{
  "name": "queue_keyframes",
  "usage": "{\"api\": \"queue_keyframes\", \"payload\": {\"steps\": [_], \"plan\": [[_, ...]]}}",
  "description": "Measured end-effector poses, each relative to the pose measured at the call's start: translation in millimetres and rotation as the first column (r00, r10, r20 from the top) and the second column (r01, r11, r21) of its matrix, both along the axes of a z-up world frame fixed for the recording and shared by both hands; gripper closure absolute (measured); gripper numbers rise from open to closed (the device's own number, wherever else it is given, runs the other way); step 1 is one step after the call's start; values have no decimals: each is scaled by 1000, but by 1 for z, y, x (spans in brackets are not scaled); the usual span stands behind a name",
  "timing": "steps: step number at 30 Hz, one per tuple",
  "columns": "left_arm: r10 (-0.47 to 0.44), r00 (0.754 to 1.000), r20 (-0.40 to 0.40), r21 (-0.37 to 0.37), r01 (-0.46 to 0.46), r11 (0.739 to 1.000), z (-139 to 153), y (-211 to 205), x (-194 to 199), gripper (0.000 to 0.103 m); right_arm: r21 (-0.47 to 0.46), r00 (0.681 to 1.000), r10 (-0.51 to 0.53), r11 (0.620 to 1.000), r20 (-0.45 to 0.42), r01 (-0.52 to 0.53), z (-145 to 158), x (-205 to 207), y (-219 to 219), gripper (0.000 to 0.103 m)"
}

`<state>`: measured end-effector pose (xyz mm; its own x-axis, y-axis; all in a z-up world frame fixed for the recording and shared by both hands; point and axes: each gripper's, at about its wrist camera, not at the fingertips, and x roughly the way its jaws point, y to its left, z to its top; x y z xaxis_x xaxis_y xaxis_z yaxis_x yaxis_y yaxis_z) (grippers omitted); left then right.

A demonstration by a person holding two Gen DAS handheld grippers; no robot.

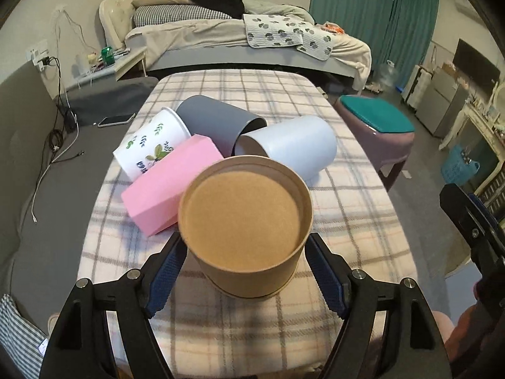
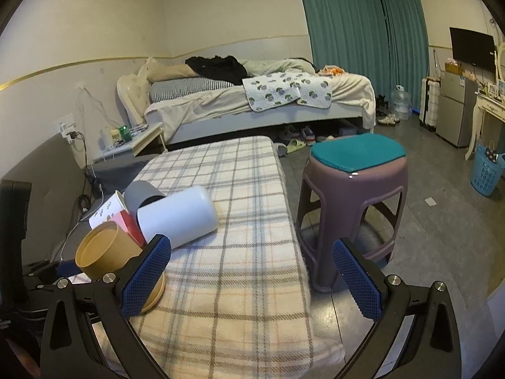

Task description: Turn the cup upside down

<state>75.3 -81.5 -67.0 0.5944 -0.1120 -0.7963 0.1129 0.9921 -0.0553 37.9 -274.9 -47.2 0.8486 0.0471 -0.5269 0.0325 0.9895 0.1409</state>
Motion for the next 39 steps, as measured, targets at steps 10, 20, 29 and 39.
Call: {"api": "queue_keyframes", "payload": {"steps": [10, 20, 29, 39], "plan": [[-15, 995, 101, -21, 17, 1000, 26, 21, -31, 21, -27, 994, 18, 1000, 105, -15, 21, -27, 25, 0], [22, 955, 297, -60, -4, 998, 70, 70, -79, 13, -67, 989, 78, 995, 127, -70, 34, -56, 63, 0], [103, 919, 380, -40, -95, 995, 77, 104, -103, 7, -78, 988, 106, 992, 111, -98, 31, -76, 97, 0], [125, 917, 379, -10, -131, 991, 45, 100, -104, 7, -84, 994, 92, 993, 65, -86, 12, -68, 95, 0]]}}
